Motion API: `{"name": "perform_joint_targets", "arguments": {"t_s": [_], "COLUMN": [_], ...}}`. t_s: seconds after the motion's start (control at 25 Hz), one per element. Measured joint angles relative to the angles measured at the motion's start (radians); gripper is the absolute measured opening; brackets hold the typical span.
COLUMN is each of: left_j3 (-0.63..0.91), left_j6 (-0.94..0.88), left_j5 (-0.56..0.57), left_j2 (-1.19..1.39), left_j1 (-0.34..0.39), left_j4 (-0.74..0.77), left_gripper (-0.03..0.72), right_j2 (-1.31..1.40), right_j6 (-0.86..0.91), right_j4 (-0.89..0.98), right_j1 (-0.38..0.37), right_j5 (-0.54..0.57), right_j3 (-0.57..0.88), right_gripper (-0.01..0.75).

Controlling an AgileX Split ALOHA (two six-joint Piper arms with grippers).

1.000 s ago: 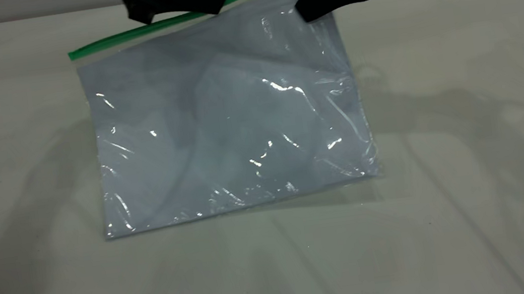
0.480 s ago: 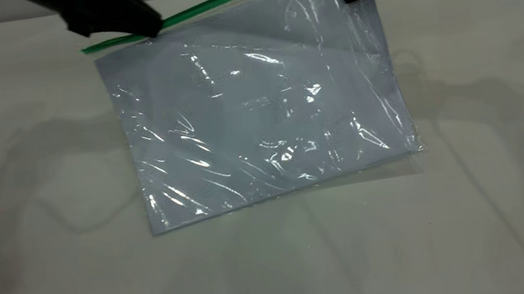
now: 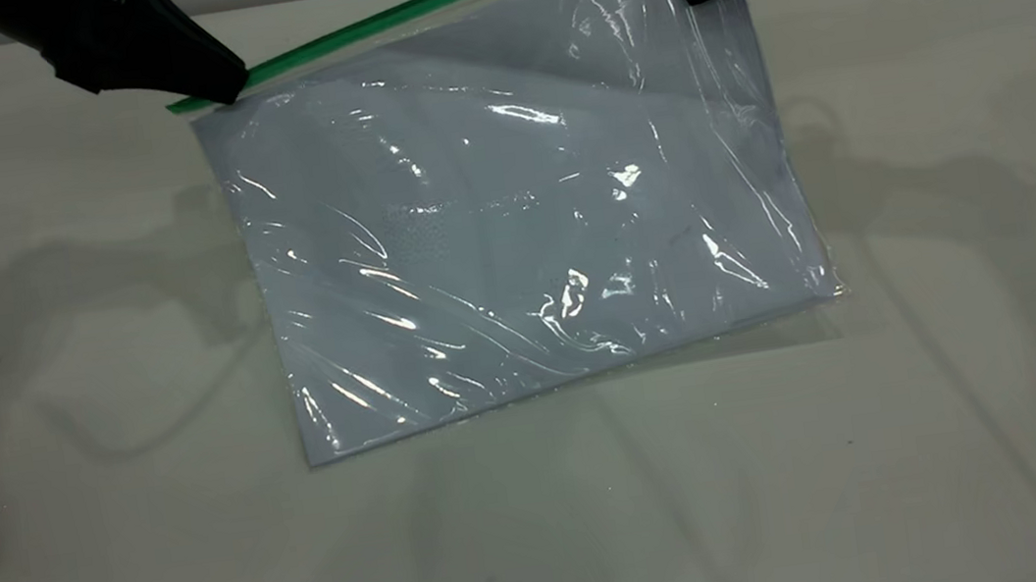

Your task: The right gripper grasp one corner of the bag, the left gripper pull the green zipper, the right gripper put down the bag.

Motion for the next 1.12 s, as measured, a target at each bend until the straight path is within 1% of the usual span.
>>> {"name": "perform_joint_targets", "arguments": {"t_s": [0.48,0.64,0.76,0.88,1.0,1.12], "left_j3": [-0.001,-0.001,-0.001,-0.001,-0.001,-0.001], "left_j6": [-0.037,-0.040,-0.043,-0.042,-0.041,-0.050], "left_j5": [-0.002,-0.018,-0.029,-0.049,-0.058,-0.090], "left_j2": [0.000,0.000,0.000,0.000,0.000,-0.002], "left_j1": [0.006,0.006,0.006,0.010,0.013,0.013], "left_j4": [0.073,0.070,0.081,0.088,0.041,-0.020], "left_gripper": [0.049,0.056,0.080,0.157,0.293,0.426], "right_j2": [0.000,0.000,0.000,0.000,0.000,0.000], "right_j6": [0.017,0.049,0.064,0.076,0.113,0.144], "right_j4": [-0.003,0.001,0.008,0.015,0.028,0.030], "right_j1": [0.000,0.000,-0.002,-0.013,-0.015,-0.015], "right_j5": [-0.008,-0.029,-0.058,-0.085,-0.092,-0.128], "right_j3": [0.000,0.000,0.000,0.000,0.000,0.000], "right_gripper": [0.040,0.072,0.165,0.327,0.511,0.633]}}
